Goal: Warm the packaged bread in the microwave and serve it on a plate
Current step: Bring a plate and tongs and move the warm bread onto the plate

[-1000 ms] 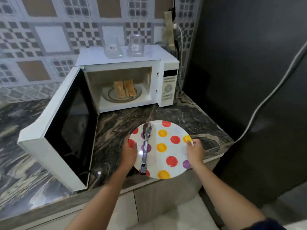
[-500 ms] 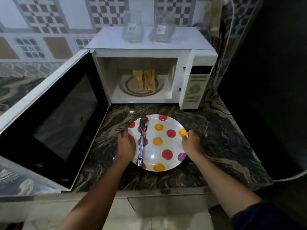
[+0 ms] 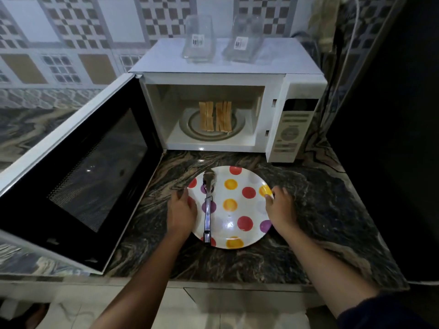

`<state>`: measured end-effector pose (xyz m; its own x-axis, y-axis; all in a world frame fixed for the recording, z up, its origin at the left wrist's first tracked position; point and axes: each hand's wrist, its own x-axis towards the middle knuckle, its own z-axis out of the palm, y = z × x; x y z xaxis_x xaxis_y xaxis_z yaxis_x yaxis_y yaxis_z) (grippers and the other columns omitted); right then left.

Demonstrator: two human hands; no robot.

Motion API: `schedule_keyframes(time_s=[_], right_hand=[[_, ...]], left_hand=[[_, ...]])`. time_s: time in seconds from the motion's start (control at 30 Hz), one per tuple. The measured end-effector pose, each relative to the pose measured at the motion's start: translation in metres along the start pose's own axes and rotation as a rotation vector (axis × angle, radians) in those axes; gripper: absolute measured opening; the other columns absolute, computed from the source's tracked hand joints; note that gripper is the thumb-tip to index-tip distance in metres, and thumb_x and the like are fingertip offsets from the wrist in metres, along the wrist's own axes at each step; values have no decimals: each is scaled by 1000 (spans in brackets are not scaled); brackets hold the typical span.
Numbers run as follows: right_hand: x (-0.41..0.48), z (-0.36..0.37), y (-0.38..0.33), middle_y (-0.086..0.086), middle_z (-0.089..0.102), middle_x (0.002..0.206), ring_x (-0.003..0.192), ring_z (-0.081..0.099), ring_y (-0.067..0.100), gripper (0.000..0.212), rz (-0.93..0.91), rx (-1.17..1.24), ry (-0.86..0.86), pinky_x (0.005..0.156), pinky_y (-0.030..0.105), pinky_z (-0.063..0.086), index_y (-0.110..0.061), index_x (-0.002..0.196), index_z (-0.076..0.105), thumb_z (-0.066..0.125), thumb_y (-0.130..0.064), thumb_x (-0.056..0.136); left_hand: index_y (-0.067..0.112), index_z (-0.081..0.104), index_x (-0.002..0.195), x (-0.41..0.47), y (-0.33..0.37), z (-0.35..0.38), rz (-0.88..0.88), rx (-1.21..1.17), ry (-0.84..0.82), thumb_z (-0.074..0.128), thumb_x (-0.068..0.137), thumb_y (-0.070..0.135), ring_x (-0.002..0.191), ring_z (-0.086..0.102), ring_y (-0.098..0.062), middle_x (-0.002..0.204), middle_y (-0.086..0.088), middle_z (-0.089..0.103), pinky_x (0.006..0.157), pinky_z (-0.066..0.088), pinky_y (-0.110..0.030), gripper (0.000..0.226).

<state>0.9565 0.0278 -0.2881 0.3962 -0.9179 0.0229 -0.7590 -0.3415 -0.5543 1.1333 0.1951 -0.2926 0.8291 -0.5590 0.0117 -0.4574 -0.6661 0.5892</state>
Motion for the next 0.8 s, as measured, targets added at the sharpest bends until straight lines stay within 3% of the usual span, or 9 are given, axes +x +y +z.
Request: schedule_keyframes(time_s=[0.17,0.27,0.4,0.57,0.7,0.8], right_hand=[[-17,6,-19,12,45,127,119,43,29,32,-43,-177,61,94,39,38,-11,119,51,55,-23,89],[-34,19,-43,8,48,126,121,42,27,30,-132,-62,1,99,38,34,-13,118,51,52,-27,91],[-51,40,-76,3,54,116,114,47,22,31,-182,117,-168,94,36,37,-15,112,52,47,-38,93],[-60,57,-102,7,54,113,108,51,27,48,-196,34,-248,84,38,45,-11,109,51,49,-53,87],[-54,55,-113,10,57,116,106,55,30,37,-168,-21,-306,80,37,45,-9,113,48,41,-41,95],[-50,47,-119,9,59,114,103,58,29,29,-167,-29,-348,74,32,42,-11,115,48,38,-32,98]], left_hand=[[6,49,134,-6,-6,-3,-24,-6,1,47,93,14,117,44,-42,141,-26,34,105,37,-41,42],[4,55,128,-9,-11,-5,5,-56,-14,49,91,12,107,50,-38,128,-24,45,100,41,-39,39],[3,60,121,-13,-15,-16,33,-121,-26,50,91,8,103,55,-33,117,-21,53,91,39,-26,32],[3,65,112,-18,-21,-23,59,-161,-17,54,90,8,94,60,-30,107,-17,58,79,39,-19,25],[1,66,107,-17,-22,-26,17,-160,-52,56,88,9,94,59,-29,104,-17,57,80,41,-23,23],[1,65,102,-12,-17,-30,-51,-214,-45,58,87,9,100,51,-22,105,-14,51,82,34,-17,19]])
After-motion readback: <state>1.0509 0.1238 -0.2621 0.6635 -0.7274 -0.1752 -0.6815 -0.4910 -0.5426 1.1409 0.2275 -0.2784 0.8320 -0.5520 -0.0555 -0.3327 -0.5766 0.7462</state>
